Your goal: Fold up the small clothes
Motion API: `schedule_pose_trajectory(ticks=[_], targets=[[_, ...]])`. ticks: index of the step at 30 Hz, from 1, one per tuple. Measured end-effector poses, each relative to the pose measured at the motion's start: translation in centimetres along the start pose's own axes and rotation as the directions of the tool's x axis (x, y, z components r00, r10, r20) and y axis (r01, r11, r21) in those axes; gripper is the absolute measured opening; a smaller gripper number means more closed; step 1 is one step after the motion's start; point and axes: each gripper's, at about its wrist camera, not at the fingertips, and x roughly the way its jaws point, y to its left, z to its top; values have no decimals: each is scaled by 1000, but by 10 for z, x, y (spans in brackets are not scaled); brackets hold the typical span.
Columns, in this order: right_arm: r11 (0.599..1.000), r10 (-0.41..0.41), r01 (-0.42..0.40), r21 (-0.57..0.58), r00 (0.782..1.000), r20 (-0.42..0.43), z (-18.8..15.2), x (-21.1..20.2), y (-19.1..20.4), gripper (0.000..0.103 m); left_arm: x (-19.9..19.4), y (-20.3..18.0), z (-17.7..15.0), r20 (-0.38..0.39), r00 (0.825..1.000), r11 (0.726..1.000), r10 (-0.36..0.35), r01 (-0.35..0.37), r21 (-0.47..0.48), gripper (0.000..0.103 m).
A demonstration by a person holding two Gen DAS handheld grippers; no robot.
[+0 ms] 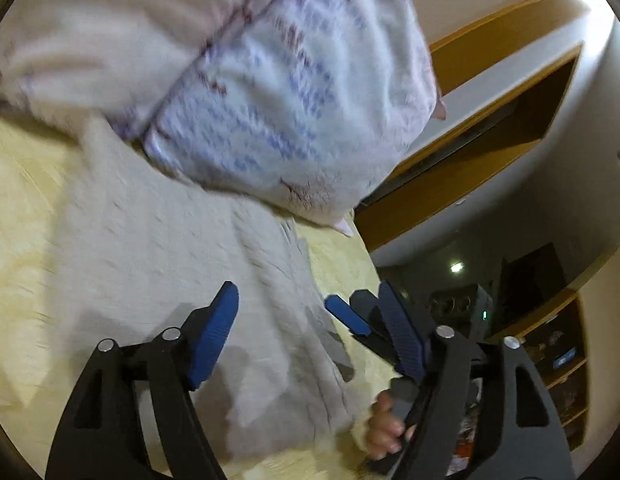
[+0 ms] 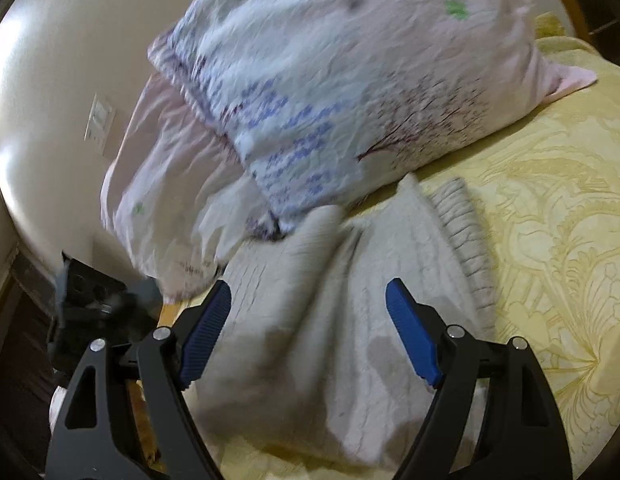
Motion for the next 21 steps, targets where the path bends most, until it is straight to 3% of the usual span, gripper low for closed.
schedule_pose_trajectory(ticks=[2,5,9,13,19,21], targets=[[1000,4,-3,10,997,-76,4,8,3,79,-17,5,1,43,995,996,88,-89,8,78],[999,-7,14,40,985,-171,8,24,1,79,-29,26,3,74,967,970,244,-244,-13,79],[997,-23,41,68,970,-244,6,45,-4,71,-26,60,0,35,937,936,347,-344,-79,79],[995,13,16,102,960,-281,0,64,-7,57,-13,72,-4,-31,928,925,372,-373,-70,79],[988,51,-11,151,965,-259,6,80,-10,51,-2,75,-8,-60,944,942,325,-329,-69,79],[990,34,1,139,968,-250,9,87,-9,24,0,74,-8,-58,944,942,326,-329,-61,79]])
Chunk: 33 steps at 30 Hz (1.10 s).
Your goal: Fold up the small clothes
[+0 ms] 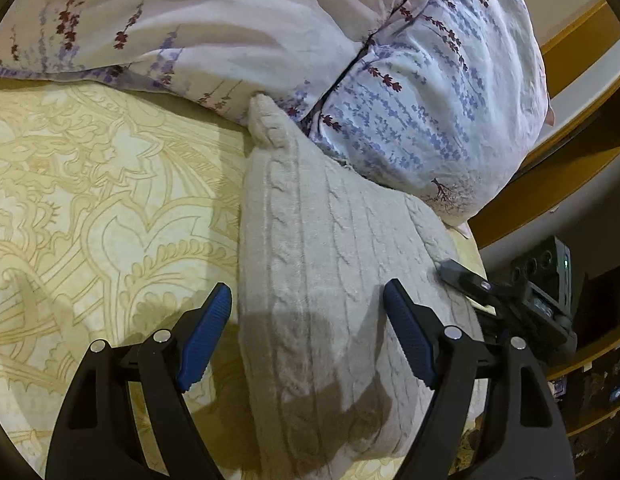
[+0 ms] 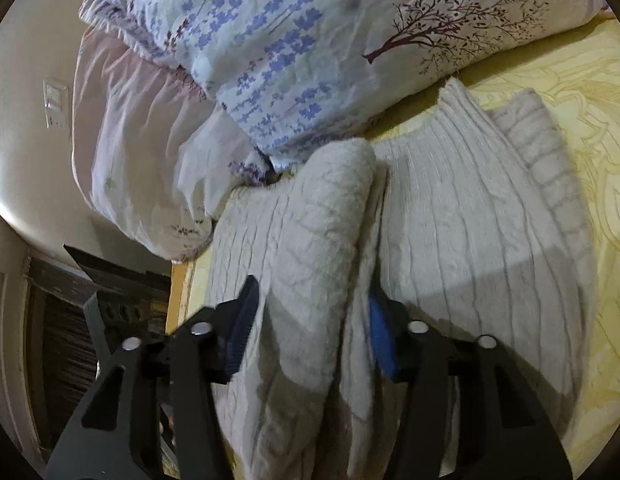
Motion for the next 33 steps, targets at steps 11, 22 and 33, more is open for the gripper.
schedule_pose_trajectory(ticks=[11,22,33], targets=[[991,-77,90,-101,989,130,9,-38,7,16,-4,-13,0,9,998,998,-61,60,11,79],[971,-210,227,-70,958,197,12,-83,-26,16,14,-39,-15,-56,993,992,-107,110,57,70],[965,-260,261,20,946,193,12,-89,-55,47,18,-42,-29,-72,991,992,-111,115,53,66]])
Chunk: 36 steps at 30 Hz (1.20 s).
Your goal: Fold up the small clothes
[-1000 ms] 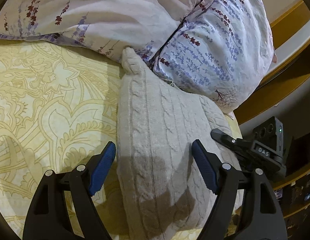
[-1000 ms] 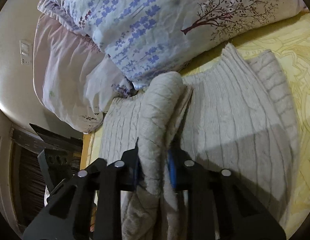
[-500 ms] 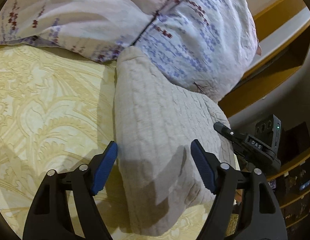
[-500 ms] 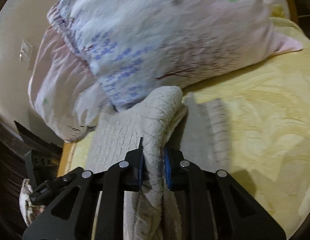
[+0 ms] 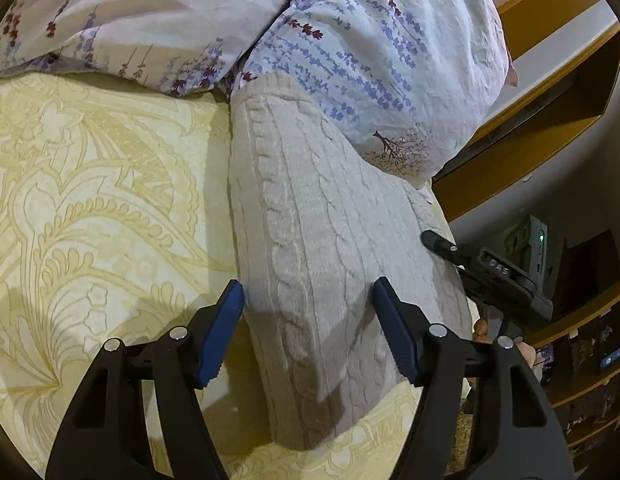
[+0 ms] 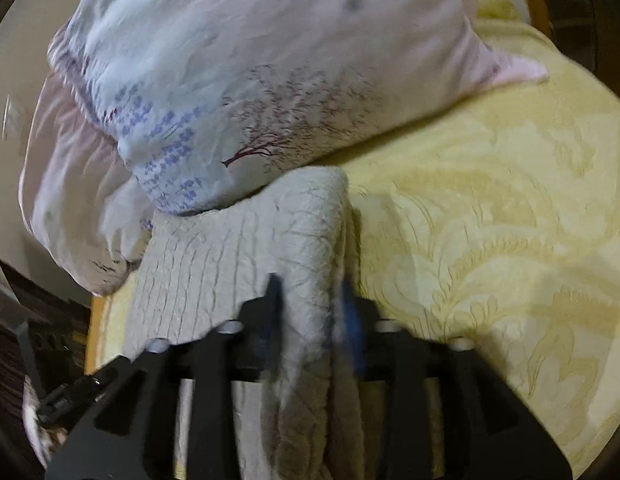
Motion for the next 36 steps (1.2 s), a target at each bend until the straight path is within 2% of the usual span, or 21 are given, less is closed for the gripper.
schedule_pose_trajectory(ticks=[2,5,10,11,12,17,23,25,28,29,30,32,33,36], targets=[[998,50,-50,26,999,1,-6,-13,-8,52,-2,2,-1,-11,1000,1000,-11,11,-19,64],[993,112,-111,46,994,-17,-22,-30,-17,53,-7,1,-4,-16,1000,999,-22,21,-27,61],[990,139,-137,41,989,-54,-48,-42,-20,53,-8,-3,-11,-32,999,1000,-17,16,-17,59],[991,134,-132,29,989,-60,-52,-42,-20,44,-7,-3,-12,-36,999,1000,-15,15,-17,58],[991,132,-131,14,989,-65,-55,-41,-18,20,-6,-2,-14,-40,999,1000,-13,12,-18,57],[992,117,-116,-42,993,7,-62,-60,-14,15,-4,-2,-19,-51,999,1000,-7,6,-24,56],[998,55,-55,-26,998,-9,-67,-51,-26,14,-1,-6,-24,-60,998,1000,3,-3,-7,56],[999,50,-50,-18,999,-11,-67,-48,-29,14,1,-7,-27,-62,998,1000,10,-9,10,49],[999,43,-43,-18,998,-36,-64,-46,-28,20,3,-7,-28,-62,998,1000,21,-20,16,49],[999,39,-39,-16,998,-41,-63,-48,-28,28,2,-7,-27,-64,998,1000,17,-16,12,50],[999,38,-39,-10,998,-46,-61,-49,-28,41,-1,-6,-25,-64,998,1000,10,-10,4,52],[998,57,-57,17,997,-44,-52,-55,-30,54,-8,-4,-19,-48,999,1000,-4,3,-9,66],[997,77,-76,32,996,-36,-46,-58,-32,58,-14,-2,-14,-27,1000,1000,-12,11,-12,73],[989,130,-128,80,991,-17,-19,-62,-35,66,-24,5,12,22,999,999,-24,25,-31,75]])
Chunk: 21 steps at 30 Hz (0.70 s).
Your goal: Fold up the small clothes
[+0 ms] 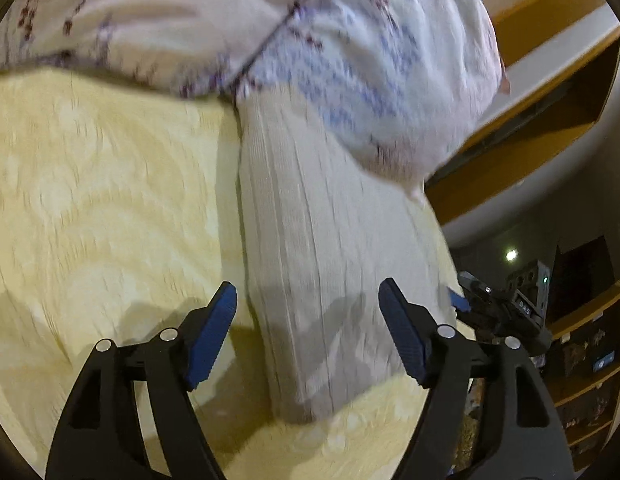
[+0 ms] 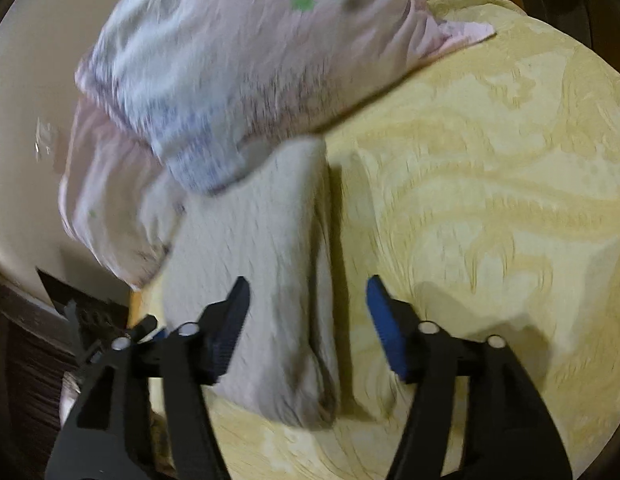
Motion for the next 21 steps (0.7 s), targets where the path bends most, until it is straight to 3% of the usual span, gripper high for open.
schedule_pose_trajectory(ticks=[7,13,14,15,17,18,21], targets=[[999,-5,8,53,999,-52,69,47,0,66,33,27,66,-7,1000,995,24,-24,-101,75],[994,33,-19,104,991,-132,89,90,-11,66,68,41,93,-38,999,986,15,-21,-165,73],[994,46,-31,105,989,-143,90,95,-11,62,70,42,95,-35,999,985,12,-18,-172,72],[995,53,-38,95,986,-155,90,102,-9,57,73,42,97,-29,1000,984,9,-14,-177,67],[996,57,-45,76,984,-171,89,110,-6,29,77,43,101,-19,1000,982,-7,4,-191,50],[997,51,-41,60,985,-163,90,110,-4,25,80,43,105,-14,1000,980,-23,19,-197,36],[997,69,-71,-27,994,-84,90,94,8,18,83,36,114,0,1000,987,-11,10,-158,16]])
